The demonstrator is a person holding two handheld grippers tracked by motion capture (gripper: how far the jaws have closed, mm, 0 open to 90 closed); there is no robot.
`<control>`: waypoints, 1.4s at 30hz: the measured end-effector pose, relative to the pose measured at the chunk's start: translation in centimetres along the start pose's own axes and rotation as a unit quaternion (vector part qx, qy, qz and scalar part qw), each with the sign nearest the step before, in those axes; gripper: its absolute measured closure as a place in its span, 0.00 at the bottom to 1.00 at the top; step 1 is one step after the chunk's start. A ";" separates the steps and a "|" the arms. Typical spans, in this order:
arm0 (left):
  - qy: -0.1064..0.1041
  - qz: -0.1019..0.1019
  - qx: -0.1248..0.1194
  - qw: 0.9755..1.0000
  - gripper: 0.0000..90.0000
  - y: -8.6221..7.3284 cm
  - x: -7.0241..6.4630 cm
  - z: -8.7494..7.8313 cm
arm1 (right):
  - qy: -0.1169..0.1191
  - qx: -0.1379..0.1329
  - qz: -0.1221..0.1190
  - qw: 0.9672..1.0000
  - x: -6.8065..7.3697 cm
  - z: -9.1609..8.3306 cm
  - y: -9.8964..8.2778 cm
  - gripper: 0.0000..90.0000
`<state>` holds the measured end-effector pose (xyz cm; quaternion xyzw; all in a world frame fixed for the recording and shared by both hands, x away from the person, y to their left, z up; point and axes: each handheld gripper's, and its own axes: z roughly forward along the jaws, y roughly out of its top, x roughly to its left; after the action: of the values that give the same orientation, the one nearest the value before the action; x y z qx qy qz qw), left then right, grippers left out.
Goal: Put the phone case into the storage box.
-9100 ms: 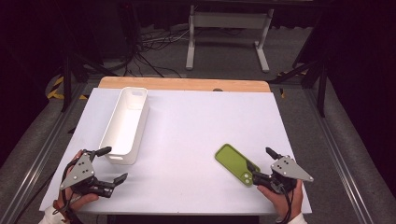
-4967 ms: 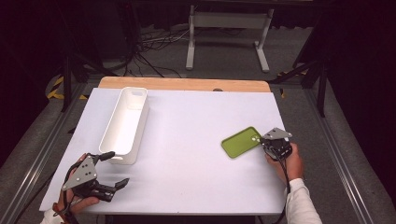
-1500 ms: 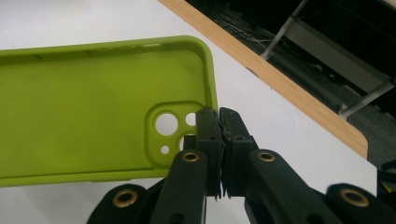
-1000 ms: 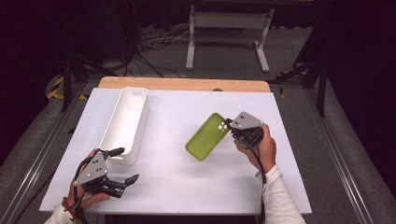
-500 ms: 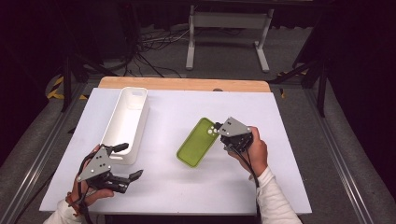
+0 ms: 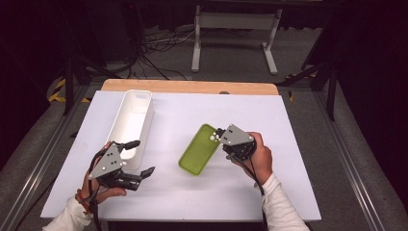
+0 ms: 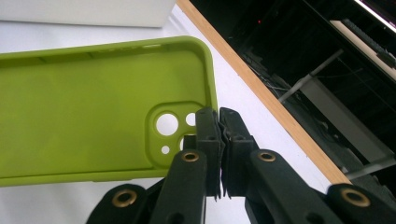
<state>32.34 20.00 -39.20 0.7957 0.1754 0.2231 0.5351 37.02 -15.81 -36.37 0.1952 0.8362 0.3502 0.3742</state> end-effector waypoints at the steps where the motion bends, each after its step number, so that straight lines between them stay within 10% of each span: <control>1: -0.003 0.003 0.001 1.000 0.11 0.2 0.0 0.1 | 0.000 0.001 -0.004 1.000 0.1 0.0 0.1 0.97; 42: -0.039 -0.025 0.042 0.998 0.31 2.6 -0.3 5.6 | 0.006 -0.044 -0.117 0.992 5.9 0.4 2.9 0.97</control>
<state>35.22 14.52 -38.68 0.8211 0.1834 0.1710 0.5128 33.77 -10.18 -37.31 0.0774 0.8391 0.3417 0.4162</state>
